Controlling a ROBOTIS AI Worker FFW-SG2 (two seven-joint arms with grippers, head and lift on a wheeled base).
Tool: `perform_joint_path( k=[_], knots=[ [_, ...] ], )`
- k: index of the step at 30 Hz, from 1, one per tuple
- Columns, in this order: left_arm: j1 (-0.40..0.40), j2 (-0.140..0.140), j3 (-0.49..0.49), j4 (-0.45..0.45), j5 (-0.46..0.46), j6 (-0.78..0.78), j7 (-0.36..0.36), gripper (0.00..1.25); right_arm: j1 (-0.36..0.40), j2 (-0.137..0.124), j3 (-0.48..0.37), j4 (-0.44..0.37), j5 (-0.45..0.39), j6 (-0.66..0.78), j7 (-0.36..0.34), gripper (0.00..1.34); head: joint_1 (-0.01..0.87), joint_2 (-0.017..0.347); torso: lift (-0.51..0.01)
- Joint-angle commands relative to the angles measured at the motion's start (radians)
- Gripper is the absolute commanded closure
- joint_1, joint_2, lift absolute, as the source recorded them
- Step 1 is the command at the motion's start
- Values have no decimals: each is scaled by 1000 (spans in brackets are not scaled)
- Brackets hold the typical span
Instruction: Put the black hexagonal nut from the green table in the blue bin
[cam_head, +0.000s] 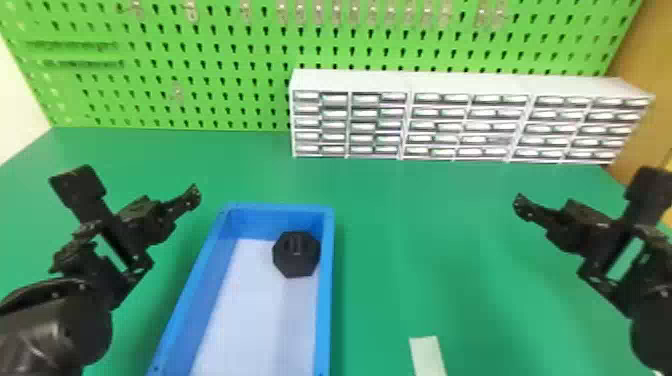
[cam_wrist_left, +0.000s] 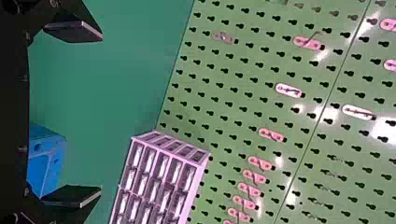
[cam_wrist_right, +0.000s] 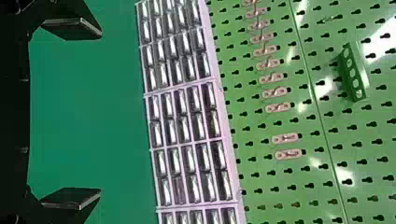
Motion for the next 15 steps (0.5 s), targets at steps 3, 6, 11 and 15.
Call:
perform_joint_path(
  k=[3,6,11,15],
  knots=[
    [-2,0,-1,0,0,0,0,125,1,-7,-2,-3,3,15,0,114,666,32,-100],
    [-2,0,-1,0,0,0,0,125,-2,-9,-2,-5,3,24,0,114,666,32,-100],
    [0,0,-1,0,0,0,0,125,0,-9,-2,-9,8,27,0,114,666,32,-100],
    [0,0,-1,0,0,0,0,125,1,-6,-2,-9,12,27,0,114,666,32,-100]
  ],
)
